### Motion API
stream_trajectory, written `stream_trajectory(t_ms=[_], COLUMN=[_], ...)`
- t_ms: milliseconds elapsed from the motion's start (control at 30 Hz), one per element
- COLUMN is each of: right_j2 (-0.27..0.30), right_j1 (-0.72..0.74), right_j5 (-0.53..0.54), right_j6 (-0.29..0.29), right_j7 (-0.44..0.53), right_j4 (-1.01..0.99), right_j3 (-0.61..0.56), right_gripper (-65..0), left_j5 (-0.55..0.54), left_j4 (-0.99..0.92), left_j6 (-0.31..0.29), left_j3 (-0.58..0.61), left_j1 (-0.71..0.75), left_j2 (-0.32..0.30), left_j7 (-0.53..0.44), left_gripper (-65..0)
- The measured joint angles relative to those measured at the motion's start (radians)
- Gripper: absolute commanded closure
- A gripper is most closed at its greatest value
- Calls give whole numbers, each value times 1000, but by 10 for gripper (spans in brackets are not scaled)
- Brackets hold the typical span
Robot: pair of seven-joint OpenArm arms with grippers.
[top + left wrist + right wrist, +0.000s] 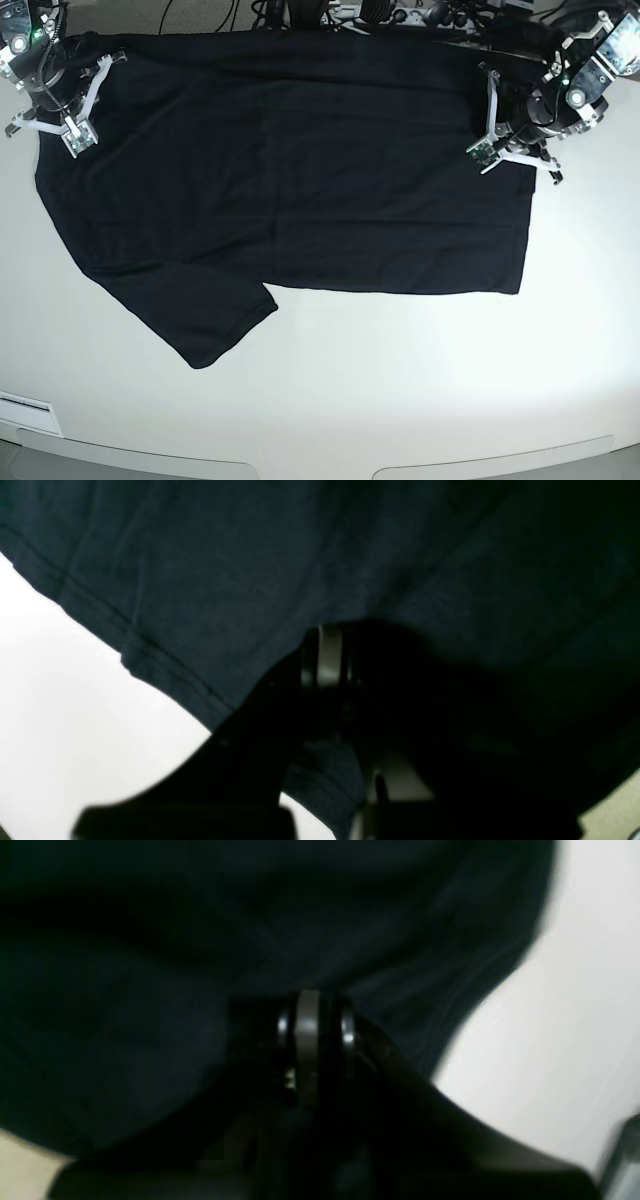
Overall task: Fold the T-shirt properly
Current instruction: 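Drag the shirt edge away from the hem with both grippers, then move both grippers to the shirt's hem corners and grasp them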
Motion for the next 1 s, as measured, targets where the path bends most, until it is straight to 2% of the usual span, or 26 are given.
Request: stream_trajectory(t_ms=[167,267,333,433,500,567,700,800,833,900,933,967,1000], right_j2=[1,2,2,0,-6,-5,-5,-3,-3,-5,-6,-5,-4], right_j1=[-1,-2,-2,-2,-3,-5,-3,-3,-3,-3,-4,-4,-4], right_j5=[-78,-92,-92,-92,-92,-92,-93,-93,-93,-92,-92,-93,-93], right_j6=[-76,-86,-86,-86,-86,-86,-86,-87,-87,-87,-86,-85,-86], right_j7=[59,68,67,60,59,57,58,59,61,60,60,59,59], right_j4=[93,106,105,105,105,105,105,105,105,105,105,105,105], right_j3=[1,0,0,0,1,0,1,1,2,3,3,3,3], right_gripper=[-84,-84,-84,-84,-84,-84,-84,-84,-84,-84,-84,-84,-84], left_j5=[148,233,290,285,207,101,-190,-480,-561,-669,-705,-742,-772], left_j4=[22,29,29,27,-8,-102,-449,-776,-875,-1052,-1130,-1199,-1257], left_j6=[128,177,255,334,349,290,63,-67,-111,-183,-236,-291,-320], left_j3=[0,-17,-63,-198,-308,-402,-511,-549,-551,-548,-542,-530,-512], left_j1=[-1,-35,-76,-152,-189,-225,-356,-486,-525,-594,-624,-651,-678], left_j2=[0,2,3,2,6,28,122,173,183,203,213,222,235], left_j7=[3,-42,-60,-111,-160,-191,-275,-283,-268,-200,-162,-114,-59], left_gripper=[0,0,0,0,0,0,0,0,-67,-268,-335,-345,-345])
